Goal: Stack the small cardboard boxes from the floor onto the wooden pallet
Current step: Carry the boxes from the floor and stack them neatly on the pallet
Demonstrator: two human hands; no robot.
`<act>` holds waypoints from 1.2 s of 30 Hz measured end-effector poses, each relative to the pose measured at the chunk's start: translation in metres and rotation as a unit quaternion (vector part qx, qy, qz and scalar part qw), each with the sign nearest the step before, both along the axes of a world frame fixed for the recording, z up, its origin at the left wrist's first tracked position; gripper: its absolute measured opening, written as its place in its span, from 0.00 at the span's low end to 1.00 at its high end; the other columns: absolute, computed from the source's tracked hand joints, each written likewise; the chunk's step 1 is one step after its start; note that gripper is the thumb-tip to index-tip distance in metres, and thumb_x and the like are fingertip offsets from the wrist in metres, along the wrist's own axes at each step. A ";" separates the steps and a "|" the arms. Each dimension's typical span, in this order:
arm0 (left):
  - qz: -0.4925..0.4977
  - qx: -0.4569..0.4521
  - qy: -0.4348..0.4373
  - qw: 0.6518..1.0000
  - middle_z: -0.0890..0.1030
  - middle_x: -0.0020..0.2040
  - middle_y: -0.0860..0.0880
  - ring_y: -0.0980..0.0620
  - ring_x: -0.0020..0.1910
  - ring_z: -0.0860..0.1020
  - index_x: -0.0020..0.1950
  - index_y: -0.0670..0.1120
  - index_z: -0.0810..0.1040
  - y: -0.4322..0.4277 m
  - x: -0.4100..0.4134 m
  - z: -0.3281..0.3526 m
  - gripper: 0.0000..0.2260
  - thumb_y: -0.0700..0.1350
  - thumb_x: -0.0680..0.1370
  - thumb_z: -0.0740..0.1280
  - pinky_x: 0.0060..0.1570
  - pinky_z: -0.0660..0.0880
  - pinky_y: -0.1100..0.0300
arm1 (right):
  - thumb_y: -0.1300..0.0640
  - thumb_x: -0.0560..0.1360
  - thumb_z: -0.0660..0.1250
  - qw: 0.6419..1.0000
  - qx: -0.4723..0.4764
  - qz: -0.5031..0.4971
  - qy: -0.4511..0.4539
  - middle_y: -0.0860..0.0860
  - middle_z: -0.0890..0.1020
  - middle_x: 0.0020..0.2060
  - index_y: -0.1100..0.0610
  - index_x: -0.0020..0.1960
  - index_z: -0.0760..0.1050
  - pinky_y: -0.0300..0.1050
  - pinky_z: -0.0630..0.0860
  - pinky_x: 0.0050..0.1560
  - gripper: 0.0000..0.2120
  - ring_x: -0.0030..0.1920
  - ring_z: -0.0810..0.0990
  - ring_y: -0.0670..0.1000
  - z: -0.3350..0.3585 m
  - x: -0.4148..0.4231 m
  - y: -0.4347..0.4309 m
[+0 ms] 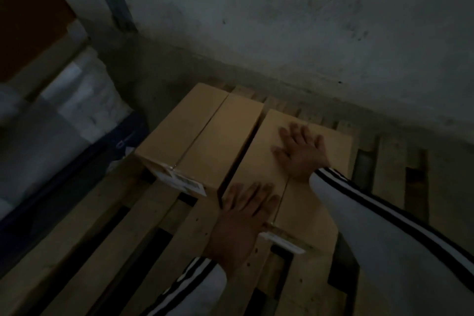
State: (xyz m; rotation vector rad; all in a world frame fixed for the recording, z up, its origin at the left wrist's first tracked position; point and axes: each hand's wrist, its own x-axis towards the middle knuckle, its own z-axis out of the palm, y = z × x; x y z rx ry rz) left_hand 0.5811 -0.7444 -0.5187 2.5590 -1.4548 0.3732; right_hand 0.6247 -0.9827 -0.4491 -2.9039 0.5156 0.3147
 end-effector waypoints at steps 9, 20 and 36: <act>-0.019 -0.047 0.050 0.997 0.65 0.79 0.47 0.48 0.78 0.63 0.77 0.49 0.70 -0.003 0.016 0.000 0.25 0.56 0.81 0.62 0.76 0.57 0.45 | 0.32 0.81 0.43 1.000 -0.011 0.027 0.002 0.49 0.40 0.82 0.45 0.82 0.40 0.62 0.39 0.78 0.34 0.81 0.38 0.54 -0.001 0.010 0.001; 0.090 0.050 0.062 0.993 0.51 0.83 0.47 0.47 0.82 0.51 0.83 0.52 0.54 0.014 0.040 0.028 0.33 0.52 0.80 0.64 0.78 0.38 0.43 | 0.31 0.80 0.41 0.999 -0.018 0.039 -0.020 0.49 0.41 0.82 0.46 0.82 0.41 0.62 0.39 0.78 0.36 0.81 0.40 0.54 -0.004 0.004 0.005; -0.062 0.055 0.086 0.993 0.55 0.83 0.52 0.53 0.80 0.55 0.82 0.50 0.58 0.059 0.096 0.030 0.29 0.43 0.81 0.62 0.77 0.50 0.55 | 0.22 0.73 0.45 0.990 -0.059 -0.127 -0.029 0.54 0.56 0.81 0.45 0.81 0.50 0.67 0.48 0.77 0.44 0.79 0.55 0.63 -0.003 0.022 -0.050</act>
